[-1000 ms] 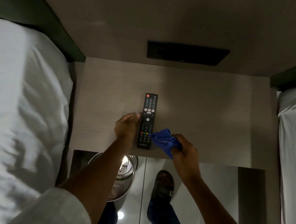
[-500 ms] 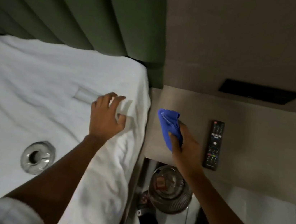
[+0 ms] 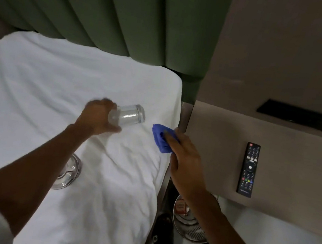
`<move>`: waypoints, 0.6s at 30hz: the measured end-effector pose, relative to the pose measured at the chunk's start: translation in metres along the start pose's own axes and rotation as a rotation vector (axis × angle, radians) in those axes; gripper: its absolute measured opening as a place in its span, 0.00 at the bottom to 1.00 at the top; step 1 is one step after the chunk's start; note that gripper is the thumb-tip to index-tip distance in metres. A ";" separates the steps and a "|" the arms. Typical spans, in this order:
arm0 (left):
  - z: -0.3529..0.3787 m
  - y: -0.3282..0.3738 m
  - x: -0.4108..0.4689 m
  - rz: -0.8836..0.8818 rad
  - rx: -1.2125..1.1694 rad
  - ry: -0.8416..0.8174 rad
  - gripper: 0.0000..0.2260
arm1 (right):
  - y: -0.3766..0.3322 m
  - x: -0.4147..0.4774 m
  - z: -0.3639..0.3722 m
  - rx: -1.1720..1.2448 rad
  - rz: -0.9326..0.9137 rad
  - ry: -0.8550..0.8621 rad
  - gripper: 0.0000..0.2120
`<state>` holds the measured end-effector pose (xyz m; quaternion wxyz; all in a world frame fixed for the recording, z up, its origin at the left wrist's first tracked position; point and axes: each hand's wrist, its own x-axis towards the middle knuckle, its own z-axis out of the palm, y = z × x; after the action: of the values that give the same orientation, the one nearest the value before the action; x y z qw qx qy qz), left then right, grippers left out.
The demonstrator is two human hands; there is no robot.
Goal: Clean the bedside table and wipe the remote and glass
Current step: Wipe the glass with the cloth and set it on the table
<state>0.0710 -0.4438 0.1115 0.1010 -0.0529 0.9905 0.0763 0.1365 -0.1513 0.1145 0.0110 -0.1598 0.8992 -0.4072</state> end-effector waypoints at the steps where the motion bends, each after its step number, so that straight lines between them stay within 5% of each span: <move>1: 0.001 0.008 -0.010 0.008 -0.084 -0.030 0.33 | -0.004 0.003 0.003 -0.083 -0.038 0.004 0.27; 7: 0.024 0.089 -0.063 0.059 -0.504 -0.058 0.29 | -0.003 0.008 0.011 -0.400 -0.270 -0.091 0.25; 10: 0.033 0.122 -0.071 0.079 -0.525 0.043 0.29 | 0.021 0.006 -0.008 -0.368 -0.118 -0.034 0.21; 12: 0.035 0.141 -0.074 0.156 -0.463 0.086 0.31 | 0.040 0.011 -0.026 -0.127 0.123 -0.001 0.21; 14: 0.038 0.158 -0.077 0.194 -0.480 0.103 0.32 | 0.058 0.016 -0.046 0.419 0.438 0.050 0.17; 18: 0.048 0.192 -0.078 0.077 -0.629 0.080 0.33 | 0.091 0.004 -0.064 1.080 0.867 0.151 0.14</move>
<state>0.1331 -0.2399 0.1080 0.0379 -0.0470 0.9228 0.3806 0.0980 -0.0495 0.0912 0.1879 0.2705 0.5516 -0.7663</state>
